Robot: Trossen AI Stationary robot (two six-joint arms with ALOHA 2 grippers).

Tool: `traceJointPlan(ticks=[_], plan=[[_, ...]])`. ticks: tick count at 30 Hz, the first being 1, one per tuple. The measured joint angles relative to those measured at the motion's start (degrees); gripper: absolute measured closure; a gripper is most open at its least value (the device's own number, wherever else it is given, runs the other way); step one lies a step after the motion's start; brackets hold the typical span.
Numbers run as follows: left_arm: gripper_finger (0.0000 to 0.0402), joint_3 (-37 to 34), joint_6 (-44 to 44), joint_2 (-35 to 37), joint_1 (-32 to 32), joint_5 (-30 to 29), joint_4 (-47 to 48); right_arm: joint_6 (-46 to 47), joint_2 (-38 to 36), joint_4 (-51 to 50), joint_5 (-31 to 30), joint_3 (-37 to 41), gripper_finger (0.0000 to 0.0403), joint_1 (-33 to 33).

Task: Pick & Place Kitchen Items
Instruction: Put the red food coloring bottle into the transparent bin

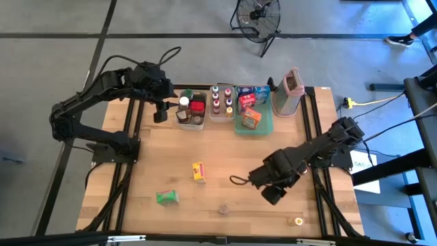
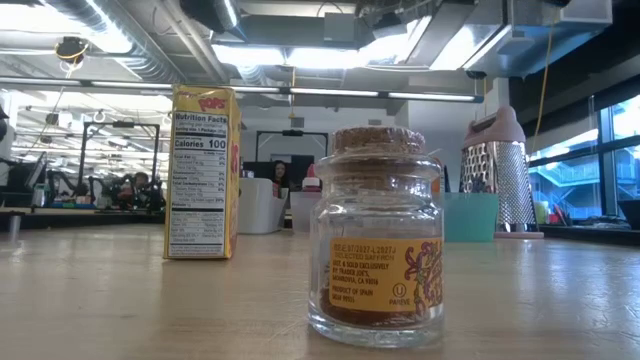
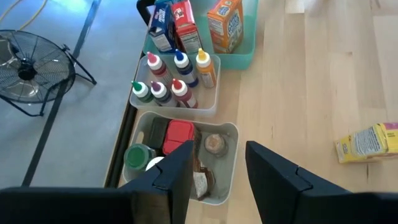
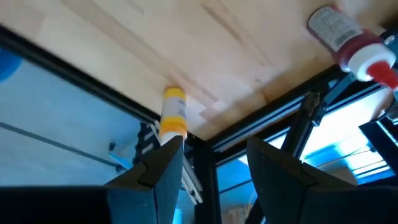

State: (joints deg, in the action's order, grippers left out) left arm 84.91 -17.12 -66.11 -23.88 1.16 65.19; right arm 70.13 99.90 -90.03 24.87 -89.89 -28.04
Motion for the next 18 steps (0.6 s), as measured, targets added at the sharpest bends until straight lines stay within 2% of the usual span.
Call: traceJointPlan(ticks=[4,7,11,18], plan=[[0.0260,0.00,-0.05,0.00,0.00,0.01,0.00,0.20,-2.80,0.04,-0.25,0.00,0.0223,-2.34],[0.0261,0.00,-0.09,0.00,0.00,0.15,-0.35,2.68,-7.09,0.15,-3.07,0.72,0.0226,-3.70],[0.0261,0.00,-0.14,0.00,0.00,0.45,-0.71,8.46,-15.39,0.06,-4.30,6.24,0.0246,-5.76],[0.0261,0.00,1.25,0.00,0.15,0.49,-0.72,30.64,-30.46,-0.08,-7.66,20.77,0.0280,-9.50]])
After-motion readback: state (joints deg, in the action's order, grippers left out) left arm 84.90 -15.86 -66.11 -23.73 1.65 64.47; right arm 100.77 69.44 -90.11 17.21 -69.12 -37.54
